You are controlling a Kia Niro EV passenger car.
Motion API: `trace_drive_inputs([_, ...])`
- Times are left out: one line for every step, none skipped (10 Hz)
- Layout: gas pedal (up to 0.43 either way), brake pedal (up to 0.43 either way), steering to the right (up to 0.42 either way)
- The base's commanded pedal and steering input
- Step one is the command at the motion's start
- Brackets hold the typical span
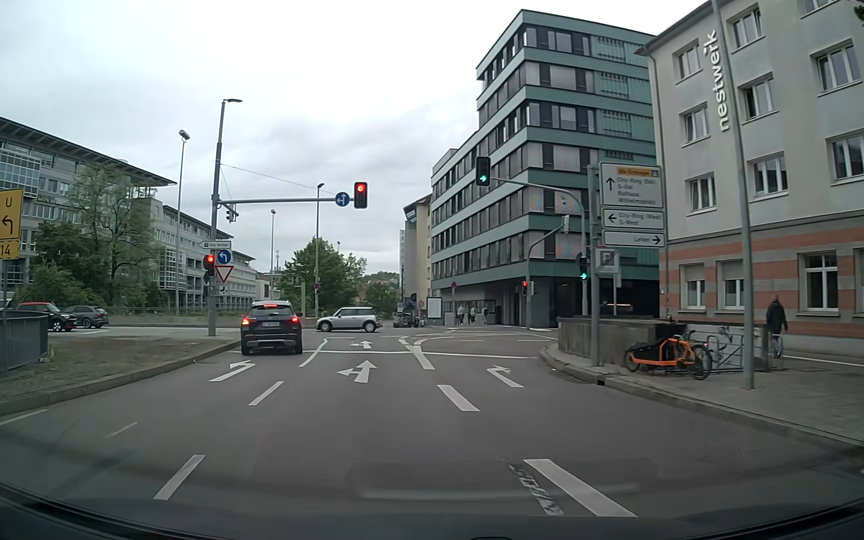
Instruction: Follow the waypoints while adhering to traffic rules and regulations
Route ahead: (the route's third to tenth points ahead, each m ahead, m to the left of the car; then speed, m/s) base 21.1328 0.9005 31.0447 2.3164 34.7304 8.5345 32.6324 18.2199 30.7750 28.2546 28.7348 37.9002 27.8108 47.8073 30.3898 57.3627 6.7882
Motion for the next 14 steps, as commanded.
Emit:
trace_drive_inputs([0.0,0.061,-0.136])
trace_drive_inputs([0.0,0.11,-0.122])
trace_drive_inputs([0.0,0.122,-0.104])
trace_drive_inputs([0.0,0.128,-0.088])
trace_drive_inputs([0.0,0.134,-0.071])
trace_drive_inputs([0.0,0.14,-0.053])
trace_drive_inputs([0.0,0.146,-0.041])
trace_drive_inputs([0.0,0.165,-0.035])
trace_drive_inputs([0.0,0.177,-0.027])
trace_drive_inputs([0.0,0.189,-0.024])
trace_drive_inputs([0.0,0.195,-0.024])
trace_drive_inputs([0.0,0.207,-0.018])
trace_drive_inputs([0.0,0.22,-0.011])
trace_drive_inputs([0.0,0.232,-0.004])
